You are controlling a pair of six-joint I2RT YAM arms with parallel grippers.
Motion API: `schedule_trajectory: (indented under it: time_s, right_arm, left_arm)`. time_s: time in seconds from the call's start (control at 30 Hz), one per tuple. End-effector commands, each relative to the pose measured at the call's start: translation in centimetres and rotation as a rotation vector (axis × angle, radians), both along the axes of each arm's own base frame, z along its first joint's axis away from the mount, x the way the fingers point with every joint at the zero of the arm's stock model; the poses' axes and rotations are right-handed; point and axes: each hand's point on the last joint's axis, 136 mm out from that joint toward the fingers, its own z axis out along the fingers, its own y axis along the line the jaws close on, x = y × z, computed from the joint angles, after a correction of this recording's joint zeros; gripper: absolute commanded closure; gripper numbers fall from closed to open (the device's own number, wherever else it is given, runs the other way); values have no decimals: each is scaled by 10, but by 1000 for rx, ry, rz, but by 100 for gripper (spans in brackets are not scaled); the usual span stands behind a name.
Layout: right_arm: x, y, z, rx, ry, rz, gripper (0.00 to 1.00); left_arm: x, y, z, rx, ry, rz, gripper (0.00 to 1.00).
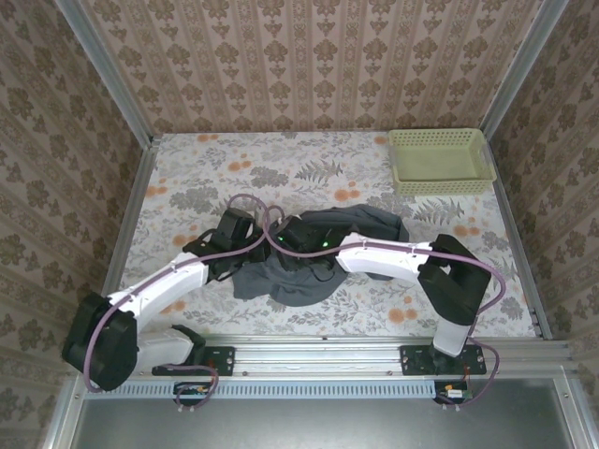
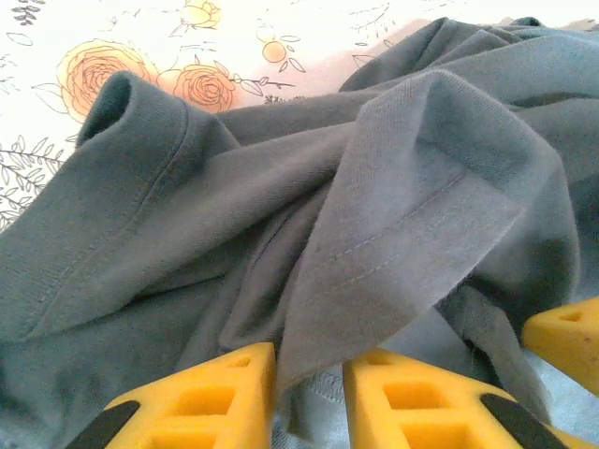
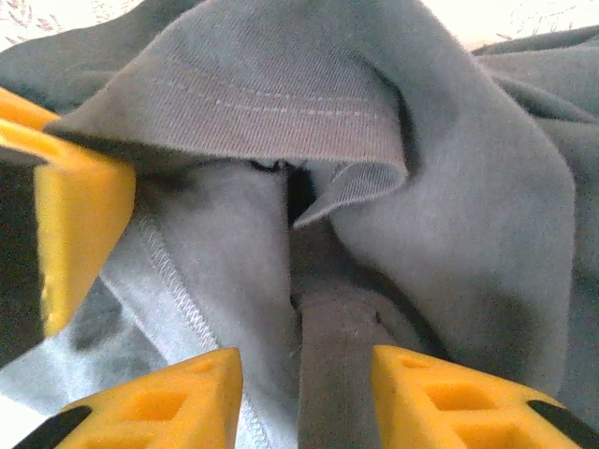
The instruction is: Fold the inside-out t-shirt
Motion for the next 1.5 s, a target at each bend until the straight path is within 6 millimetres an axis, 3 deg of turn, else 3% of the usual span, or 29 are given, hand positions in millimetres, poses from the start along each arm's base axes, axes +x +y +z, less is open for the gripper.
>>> schedule_trajectory:
  time_s: [0.0,0.2,0.47,0.53,0.7,0.8,0.93,1.07,1.13,1.23,1.37,1.47]
  right_arm:
    - [10,-8,-4,-77,-26,-26,63]
    - [14,-11,-8,-107,-30,-34,70]
    - [17,-30,2,-117,-72,-85,98]
    - [17,-36,10,-107,-97,-102,100]
    - [13,-56,48,-45,-177,-147,100]
    - [8,-73,79,3,-238,-181,100]
    - [3,-109,128,78,-326,-268,100]
    - [-1,-151,173,173,-412,-377,100]
    - [0,-165,187,189,-432,-405,100]
    - [3,-178,188,155,-427,-435,100]
    - [8,-194,168,139,-368,-505,100]
    - [11,-215,138,118,-293,-592,100]
  left_arm:
    - [2,-4,-4,-14,10,-18,74]
    - [4,-2,-10,16,30,-12,77]
    - [7,0,-6,32,23,-4,95]
    - [7,1,0,35,14,-3,99]
    - [9,9,23,74,-27,0,100]
    - [9,18,48,112,-63,14,100]
    - [4,37,95,209,-123,33,100]
    - [-1,43,126,309,-131,2,100]
    - [-1,38,133,334,-128,-23,100]
    - [2,16,142,302,-140,-79,100]
    - [13,-23,144,176,-131,-153,97]
    - [29,-56,135,132,-93,-213,92]
